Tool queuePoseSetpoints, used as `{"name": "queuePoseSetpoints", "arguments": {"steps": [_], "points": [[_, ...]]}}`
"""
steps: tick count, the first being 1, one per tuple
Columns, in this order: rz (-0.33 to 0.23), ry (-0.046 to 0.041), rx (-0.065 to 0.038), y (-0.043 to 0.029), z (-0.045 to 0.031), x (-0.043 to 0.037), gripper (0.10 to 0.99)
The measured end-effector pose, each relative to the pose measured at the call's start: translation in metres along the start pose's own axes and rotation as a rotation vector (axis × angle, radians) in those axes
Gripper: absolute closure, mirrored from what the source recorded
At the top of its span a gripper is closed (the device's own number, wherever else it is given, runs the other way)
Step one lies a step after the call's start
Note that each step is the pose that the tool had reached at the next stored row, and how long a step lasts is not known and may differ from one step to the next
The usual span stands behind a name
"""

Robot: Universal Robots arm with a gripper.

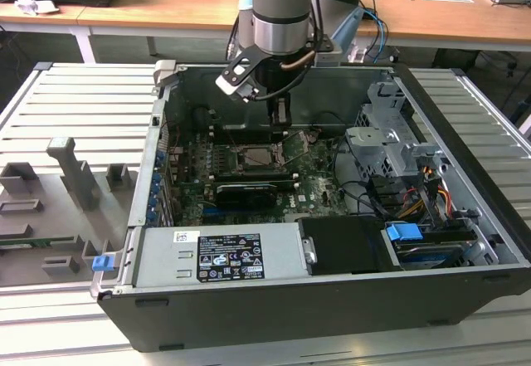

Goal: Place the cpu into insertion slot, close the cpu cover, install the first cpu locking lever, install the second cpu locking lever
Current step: 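Close the cpu cover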

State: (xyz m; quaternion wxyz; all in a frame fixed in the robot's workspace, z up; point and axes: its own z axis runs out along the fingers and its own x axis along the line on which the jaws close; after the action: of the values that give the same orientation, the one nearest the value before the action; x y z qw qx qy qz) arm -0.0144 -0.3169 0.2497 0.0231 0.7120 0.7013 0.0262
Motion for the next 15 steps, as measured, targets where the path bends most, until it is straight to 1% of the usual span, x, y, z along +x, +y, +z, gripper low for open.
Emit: {"name": "queuePoseSetpoints", "arguments": {"steps": [5,7,9,10,11,13,15], "points": [[0.001,-0.0007,0.0,0.0009,-0.0031,0.0007,0.98],[0.002,-0.0007,0.0,0.0019,-0.0057,0.0007,0.98],[0.002,-0.001,0.0,0.004,-0.006,0.0008,0.98],[0.002,-0.0012,0.0,0.0062,-0.0059,0.0008,0.98],[0.003,-0.0014,0.0,0.0108,-0.0057,0.0009,0.98],[0.003,-0.0014,0.0,0.0168,-0.0052,0.0009,0.98],[0.003,-0.0014,0.0,0.0205,-0.005,0.001,0.98]]}}
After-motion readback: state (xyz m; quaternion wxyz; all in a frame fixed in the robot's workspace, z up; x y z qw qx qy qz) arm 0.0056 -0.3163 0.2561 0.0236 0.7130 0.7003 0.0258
